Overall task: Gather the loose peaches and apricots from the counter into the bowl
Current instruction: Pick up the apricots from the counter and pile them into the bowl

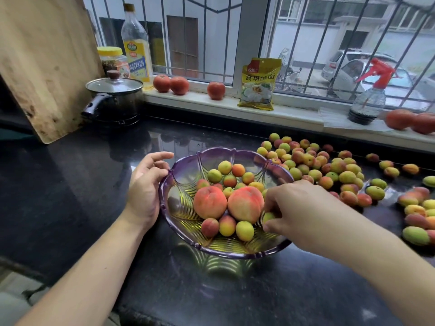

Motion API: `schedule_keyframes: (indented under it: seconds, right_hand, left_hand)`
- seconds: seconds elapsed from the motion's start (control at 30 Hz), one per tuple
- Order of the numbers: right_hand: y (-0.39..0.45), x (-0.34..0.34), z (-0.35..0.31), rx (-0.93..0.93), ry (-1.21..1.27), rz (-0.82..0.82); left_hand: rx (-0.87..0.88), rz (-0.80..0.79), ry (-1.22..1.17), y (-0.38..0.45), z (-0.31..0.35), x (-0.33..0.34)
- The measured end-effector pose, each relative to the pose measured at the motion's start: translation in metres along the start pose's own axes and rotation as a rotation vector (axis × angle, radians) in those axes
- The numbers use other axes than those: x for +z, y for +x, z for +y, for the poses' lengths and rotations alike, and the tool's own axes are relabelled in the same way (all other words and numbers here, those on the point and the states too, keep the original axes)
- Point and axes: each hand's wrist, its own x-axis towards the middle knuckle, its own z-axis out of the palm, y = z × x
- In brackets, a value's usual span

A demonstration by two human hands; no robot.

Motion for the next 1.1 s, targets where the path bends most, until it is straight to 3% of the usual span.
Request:
schedule_keyframes:
  seconds: [0.53,1.0,1.1]
  right_hand:
    - [-0.004,-0.008,-0.017,-0.051,-0.352,-0.036]
    - [0.01,0.002,-0.016,-0.047,-0.265,-0.002]
    - [0.005,-0.003,0.003,0.027,-0.011,0.127]
  left_hand:
    - [-0.024,-0.132,0.064,0.001,-0.004,0.0]
    - [-0.033,-0.17,0.031,0.002,-0.007,-0.002]
    - [-0.028,-0.176,0.036,0.003,-0.008,-0.003]
